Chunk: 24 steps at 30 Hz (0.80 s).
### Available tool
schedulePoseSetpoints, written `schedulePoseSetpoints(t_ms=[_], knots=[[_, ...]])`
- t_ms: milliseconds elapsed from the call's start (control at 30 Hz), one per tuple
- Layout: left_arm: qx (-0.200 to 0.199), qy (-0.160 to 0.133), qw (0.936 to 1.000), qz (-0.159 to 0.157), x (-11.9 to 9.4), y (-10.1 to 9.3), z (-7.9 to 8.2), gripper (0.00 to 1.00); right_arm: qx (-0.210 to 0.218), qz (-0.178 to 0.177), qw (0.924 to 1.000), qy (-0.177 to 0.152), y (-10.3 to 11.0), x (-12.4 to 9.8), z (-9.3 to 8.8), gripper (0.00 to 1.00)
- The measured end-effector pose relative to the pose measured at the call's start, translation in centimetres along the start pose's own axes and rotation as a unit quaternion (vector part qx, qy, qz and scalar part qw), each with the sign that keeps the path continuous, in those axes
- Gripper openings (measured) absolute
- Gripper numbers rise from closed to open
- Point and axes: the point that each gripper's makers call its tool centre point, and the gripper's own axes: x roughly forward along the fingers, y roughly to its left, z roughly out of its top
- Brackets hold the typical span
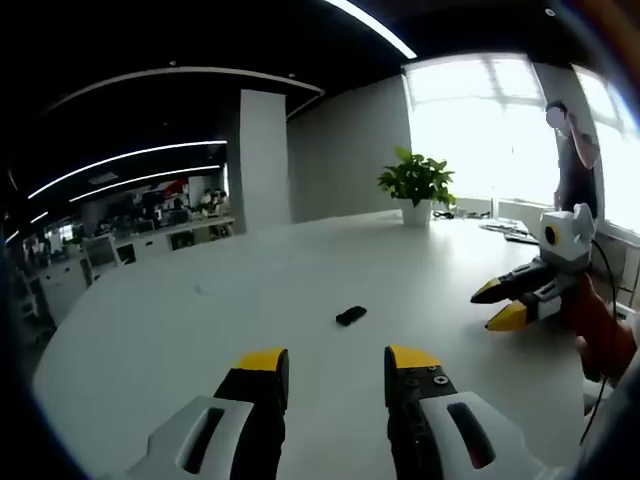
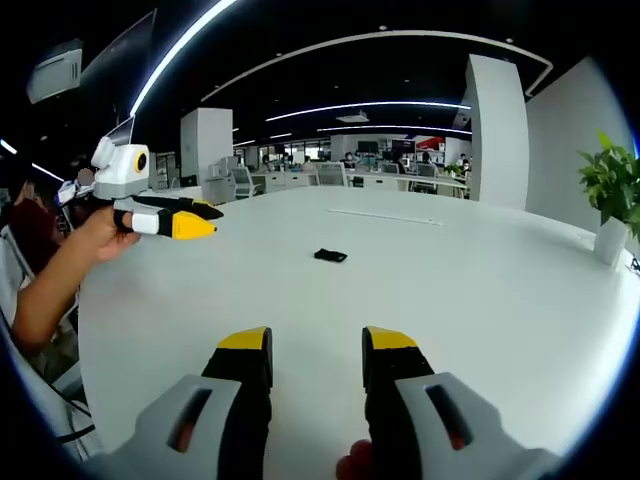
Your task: Snap the two parts of the plastic buckle together until the buckle closes and remains connected.
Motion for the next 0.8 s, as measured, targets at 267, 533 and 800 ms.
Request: schedulePoseSetpoints(t_ms=[267,533,800], knots=[[-0.018,-0.003,0.9996,0.021,-1.3,-0.7,-1.4,0.41,0.000,-0.002,1.0000,0.001,0.0,-0.1,0.0,0.36],[-0.053,-0.030,0.9952,0.076,-2.4,0.2,-1.7,0.41,0.003,-0.005,0.9999,-0.011,-0.1,-0.2,0.6,0.37],[-0.069,-0.037,0.9922,0.097,-3.1,0.9,-1.5,0.41,0.005,-0.009,0.9998,-0.019,-0.5,-0.3,1.4,0.39]])
